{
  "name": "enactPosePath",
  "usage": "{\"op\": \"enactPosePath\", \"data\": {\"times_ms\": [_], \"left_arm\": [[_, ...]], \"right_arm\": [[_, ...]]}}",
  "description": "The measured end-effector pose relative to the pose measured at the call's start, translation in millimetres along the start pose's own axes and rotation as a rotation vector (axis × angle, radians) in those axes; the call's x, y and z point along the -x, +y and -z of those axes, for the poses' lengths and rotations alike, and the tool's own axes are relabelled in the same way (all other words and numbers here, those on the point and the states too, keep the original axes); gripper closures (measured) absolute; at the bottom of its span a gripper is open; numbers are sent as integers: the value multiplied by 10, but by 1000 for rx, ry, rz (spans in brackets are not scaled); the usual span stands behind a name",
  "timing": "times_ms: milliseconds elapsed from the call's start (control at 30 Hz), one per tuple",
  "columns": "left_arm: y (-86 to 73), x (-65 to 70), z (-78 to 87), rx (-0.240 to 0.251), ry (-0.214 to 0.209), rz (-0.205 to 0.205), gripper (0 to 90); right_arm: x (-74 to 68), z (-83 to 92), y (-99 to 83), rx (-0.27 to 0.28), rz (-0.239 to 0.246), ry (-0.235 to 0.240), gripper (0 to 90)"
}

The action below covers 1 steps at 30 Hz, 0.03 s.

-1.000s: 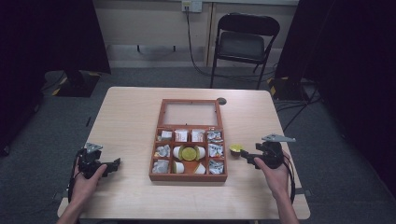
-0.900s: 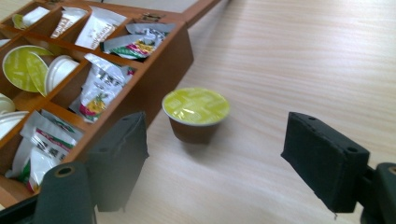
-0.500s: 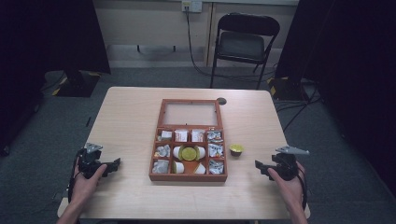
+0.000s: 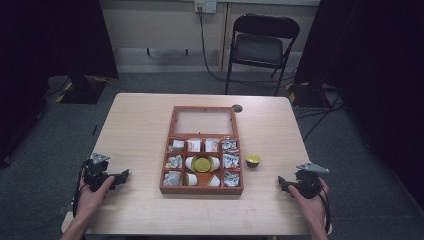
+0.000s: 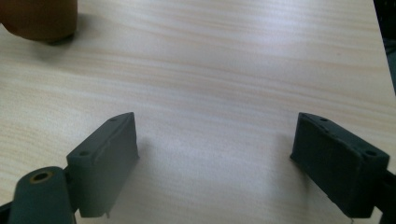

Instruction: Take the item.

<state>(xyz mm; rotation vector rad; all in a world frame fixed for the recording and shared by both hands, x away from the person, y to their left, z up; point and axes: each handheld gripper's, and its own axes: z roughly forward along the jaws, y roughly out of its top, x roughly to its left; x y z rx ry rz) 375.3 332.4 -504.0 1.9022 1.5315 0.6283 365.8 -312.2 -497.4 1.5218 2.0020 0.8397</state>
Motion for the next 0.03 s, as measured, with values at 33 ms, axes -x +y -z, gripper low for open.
{"op": "enactPosePath", "data": {"times_ms": [33], "left_arm": [[0, 0, 0, 0, -1, -1, 0]], "right_arm": [[0, -11, -14, 18, 5, 6, 135]]}}
